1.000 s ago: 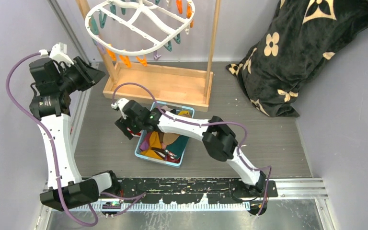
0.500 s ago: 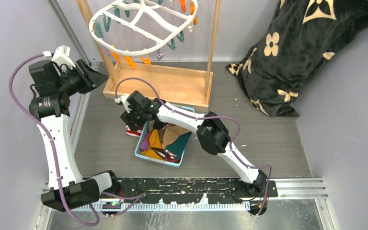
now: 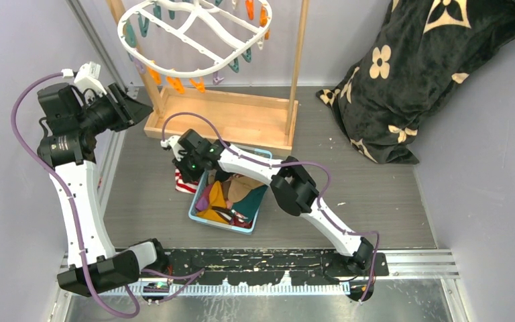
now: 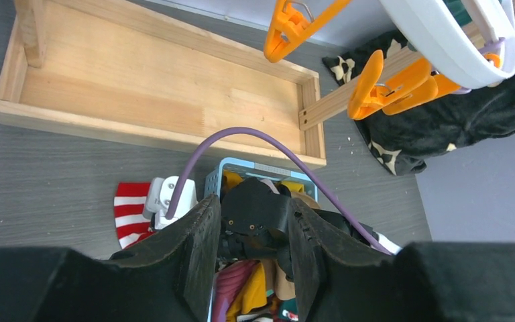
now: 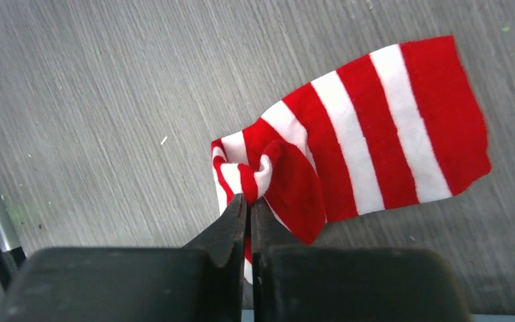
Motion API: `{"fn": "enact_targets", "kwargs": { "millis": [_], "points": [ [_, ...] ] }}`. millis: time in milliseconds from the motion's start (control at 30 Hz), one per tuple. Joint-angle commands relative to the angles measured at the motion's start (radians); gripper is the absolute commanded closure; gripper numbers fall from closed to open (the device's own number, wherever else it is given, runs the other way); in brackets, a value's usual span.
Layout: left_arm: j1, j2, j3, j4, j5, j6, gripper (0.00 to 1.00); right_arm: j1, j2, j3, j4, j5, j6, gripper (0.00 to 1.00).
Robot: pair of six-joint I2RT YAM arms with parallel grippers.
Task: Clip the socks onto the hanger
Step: Pick up the sock at the center of the board.
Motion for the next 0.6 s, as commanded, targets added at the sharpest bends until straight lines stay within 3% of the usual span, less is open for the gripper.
{"fn": "enact_targets", "kwargs": {
  "millis": [0, 100, 400, 500, 567],
  "points": [
    [0.011, -0.019, 0.062, -0.031, 0.063, 0.050, 0.57, 0.013, -0.131, -0.063, 0.106, -0.039, 0.040, 0.98],
    [0.013, -0.023, 0.081, -0.047, 0.107, 0.090, 0.57, 0.033, -0.245, -0.116, 0.157, -0.004, 0.054, 0.99],
    [0.013, -0.057, 0.067, -0.066, 0.454, 0.225, 0.56, 0.075, -0.713, -0.445, 0.341, 0.101, 0.129, 0.99],
    [-0.023, -0.070, 0.048, -0.086, 0.477, 0.261, 0.59, 0.079, -0.830, -0.497, 0.335, 0.131, 0.133, 0.99],
    [-0.102, -0.077, 0.047, -0.130, 0.439, 0.308, 0.60, 0.079, -0.896, -0.529, 0.329, 0.145, 0.135, 0.99]
  ]
}}
